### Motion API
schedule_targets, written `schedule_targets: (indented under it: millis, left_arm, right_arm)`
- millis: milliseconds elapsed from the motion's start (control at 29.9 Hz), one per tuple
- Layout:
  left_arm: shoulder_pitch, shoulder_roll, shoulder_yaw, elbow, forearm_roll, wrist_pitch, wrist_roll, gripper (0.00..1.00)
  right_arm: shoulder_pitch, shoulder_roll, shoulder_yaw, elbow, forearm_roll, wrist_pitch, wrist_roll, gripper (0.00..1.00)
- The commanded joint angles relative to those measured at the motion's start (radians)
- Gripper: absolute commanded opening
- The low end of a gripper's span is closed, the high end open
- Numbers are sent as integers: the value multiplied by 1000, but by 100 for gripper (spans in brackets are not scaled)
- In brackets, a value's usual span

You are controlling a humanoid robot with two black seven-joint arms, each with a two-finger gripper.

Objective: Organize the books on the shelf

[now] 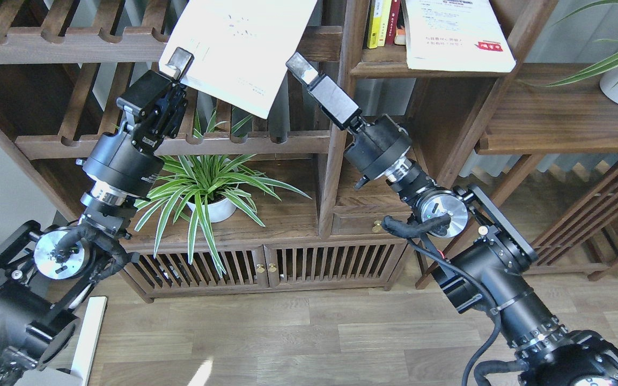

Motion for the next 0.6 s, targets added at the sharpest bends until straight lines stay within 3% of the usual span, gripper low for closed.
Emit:
schedule_targets:
  millis: [0, 568]
  left_arm:
    - [-3, 6, -23, 3, -1, 0, 1, 0]
    - [-8, -3, -26, 1, -1, 0, 1, 0]
  right_arm:
    - [-2, 0, -3, -12, -1, 0, 0, 68]
    - [36, 0, -25, -23, -1, -40, 2, 69]
